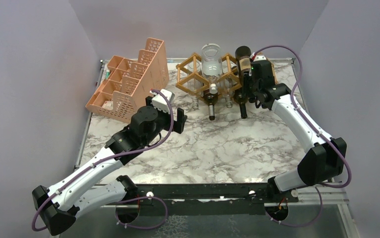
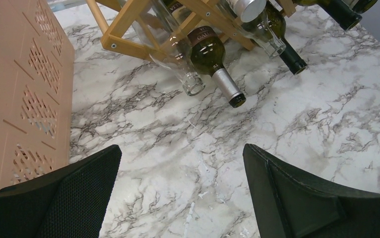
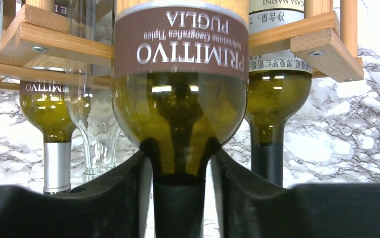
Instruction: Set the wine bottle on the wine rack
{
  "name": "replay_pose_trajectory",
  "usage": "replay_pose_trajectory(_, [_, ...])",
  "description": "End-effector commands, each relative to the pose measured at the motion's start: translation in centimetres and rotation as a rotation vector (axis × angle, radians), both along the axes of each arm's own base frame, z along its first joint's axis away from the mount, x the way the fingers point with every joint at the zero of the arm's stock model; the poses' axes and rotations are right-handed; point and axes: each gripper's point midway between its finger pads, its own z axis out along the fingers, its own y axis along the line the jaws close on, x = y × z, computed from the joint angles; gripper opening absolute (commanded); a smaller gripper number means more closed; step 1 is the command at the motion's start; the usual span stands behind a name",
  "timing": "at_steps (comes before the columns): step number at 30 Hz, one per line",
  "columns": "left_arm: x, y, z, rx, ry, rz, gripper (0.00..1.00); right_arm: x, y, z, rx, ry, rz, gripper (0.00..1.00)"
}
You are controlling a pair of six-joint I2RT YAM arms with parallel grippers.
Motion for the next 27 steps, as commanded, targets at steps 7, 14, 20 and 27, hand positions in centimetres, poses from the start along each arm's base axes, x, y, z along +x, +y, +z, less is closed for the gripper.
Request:
replay_pose_trajectory(7, [0.0,0.1,1.7,-0.009,-0.046,-0.009,0.99,1.4,-0.5,1.5,-0.052,-0.102,0.012,0.39])
replay_pose_trajectory(14, [0.1,0.6,2.6,-0.016,-0.061,0.012,0.99,0.1,-0.4,2.1,-0.012,-0.057,0.000,0.68])
replay_pose_trajectory(20, [-0.2,1.1,4.7,-0.030,-0.096,0.019,0.99,-2.3,0.4,5.3,0.096,-0.099,0.032,0.70])
replay_pose_trajectory(27, [-0.3,4.0,8.1,-0.030,-0.148,0.121,0.99,-7.6,-0.7,8.2,0.229,-0.169,-0.027,0.70])
